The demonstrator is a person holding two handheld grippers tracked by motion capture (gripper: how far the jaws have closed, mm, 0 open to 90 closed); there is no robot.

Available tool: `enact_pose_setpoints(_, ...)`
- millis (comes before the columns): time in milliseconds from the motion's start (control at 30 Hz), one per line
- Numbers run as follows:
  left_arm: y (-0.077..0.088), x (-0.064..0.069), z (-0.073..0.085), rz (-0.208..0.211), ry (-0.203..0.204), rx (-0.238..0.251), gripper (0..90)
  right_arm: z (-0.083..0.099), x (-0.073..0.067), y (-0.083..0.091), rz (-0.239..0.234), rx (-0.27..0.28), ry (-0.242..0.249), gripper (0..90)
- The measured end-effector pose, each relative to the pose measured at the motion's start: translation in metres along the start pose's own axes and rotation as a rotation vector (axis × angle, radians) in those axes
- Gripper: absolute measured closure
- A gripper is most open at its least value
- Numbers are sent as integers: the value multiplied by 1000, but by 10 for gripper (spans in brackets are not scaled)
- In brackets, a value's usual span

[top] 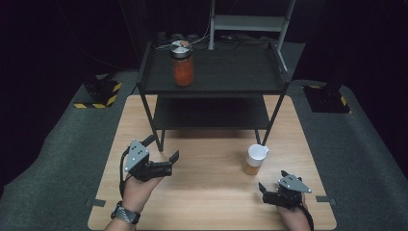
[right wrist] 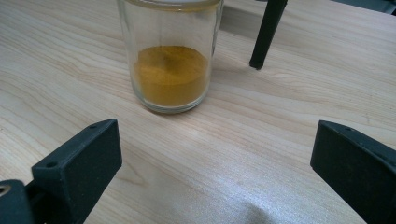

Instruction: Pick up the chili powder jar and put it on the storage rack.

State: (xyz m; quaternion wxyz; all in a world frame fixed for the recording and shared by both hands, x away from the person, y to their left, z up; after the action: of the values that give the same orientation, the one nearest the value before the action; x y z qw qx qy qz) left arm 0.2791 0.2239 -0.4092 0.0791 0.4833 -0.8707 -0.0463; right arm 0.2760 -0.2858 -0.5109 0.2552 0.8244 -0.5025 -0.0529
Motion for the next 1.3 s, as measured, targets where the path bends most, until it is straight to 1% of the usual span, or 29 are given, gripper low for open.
enact_pose_setpoints(67, 1, -1, 13, -8, -5, -28, 3, 0, 0, 0, 1, 0, 1, 12)
enact_pose_setpoints(100, 1, -1, 13, -8, -5, -28, 3, 0, 0, 0, 1, 0, 1, 12)
enact_pose_setpoints(133, 1, -2, 20, -7, 0, -46, 3, 0, 0, 0, 2, -1, 1, 12)
enact_pose_setpoints(167, 1, -2, 20, -7, 0, -46, 3, 0, 0, 0, 2, -1, 1, 12)
enact_pose_setpoints(267, 1, -3, 31, -9, 5, -73, 3, 0, -1, 0, 3, -3, 2, 12)
enact_pose_setpoints(300, 1, -3, 39, -8, 12, -87, 3, 0, -1, 0, 4, -3, 3, 12)
enact_pose_setpoints(333, 2, -3, 44, -9, 13, -98, 3, 0, -1, 0, 4, -3, 3, 12)
enact_pose_setpoints(367, 2, -3, 44, -9, 13, -98, 3, 0, -1, 0, 4, -3, 3, 12)
enact_pose_setpoints(500, 2, -5, 58, -8, 32, -130, 3, -1, -2, 0, 5, -6, 8, 12)
enact_pose_setpoints(600, 3, -6, 67, -14, 29, -149, 3, -1, -2, 0, 7, -7, 11, 12)
enact_pose_setpoints(667, 2, -6, 72, -30, 19, -170, 3, -1, -2, 0, 9, -7, 11, 13)
enact_pose_setpoints(733, 2, -7, 74, -34, 15, -177, 3, -1, -2, 0, 9, -7, 9, 12)
enact_pose_setpoints(767, 0, -10, 79, -40, 19, -198, 3, -1, -2, 0, 9, -6, 9, 12)
enact_pose_setpoints(800, 0, -10, 81, -44, 15, -207, 3, -1, -3, 0, 11, -7, 9, 13)
enact_pose_setpoints(867, -1, -11, 83, -49, 16, -214, 3, -1, -3, 0, 11, -8, 11, 12)
enact_pose_setpoints(933, -3, -12, 86, -58, 14, -253, 3, -1, -3, 0, 13, -8, 11, 12)
enact_pose_setpoints(967, -4, -12, 87, -62, 11, -264, 3, -1, -3, 0, 13, -9, 13, 12)
enact_pose_setpoints(1033, -6, -11, 91, -64, -5, -290, 3, -1, -4, 0, 16, -10, 16, 12)
enact_pose_setpoints(1067, -7, -10, 92, -64, -13, -300, 3, -1, -4, 0, 17, -11, 19, 12)
enact_pose_setpoints(1100, -7, -10, 92, -64, -13, -300, 3, -1, -4, 0, 17, -11, 20, 12)
enact_pose_setpoints(1133, -8, -9, 95, -61, -21, -315, 3, -1, -4, 0, 18, -12, 20, 12)
enact_pose_setpoints(1200, -9, -8, 96, -61, -25, -320, 3, -1, -4, -1, 19, -14, 18, 12)
enact_pose_setpoints(1300, -9, -7, 98, -68, -47, -336, 3, -2, -4, -1, 20, -16, 14, 13)
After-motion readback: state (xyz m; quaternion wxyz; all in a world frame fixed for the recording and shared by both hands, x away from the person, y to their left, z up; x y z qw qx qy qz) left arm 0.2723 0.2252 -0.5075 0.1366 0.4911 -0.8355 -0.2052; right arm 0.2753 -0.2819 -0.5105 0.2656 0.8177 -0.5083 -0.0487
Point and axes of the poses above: each handheld gripper's, and its own axes: y roughly backward along the jaws, z roughly out of its underside, x roughly to its right, the point moved 8 cm from there along -y, roughly forward along the jaws, and after that the axes turned 4 degrees about y, right-handed, at the moved point
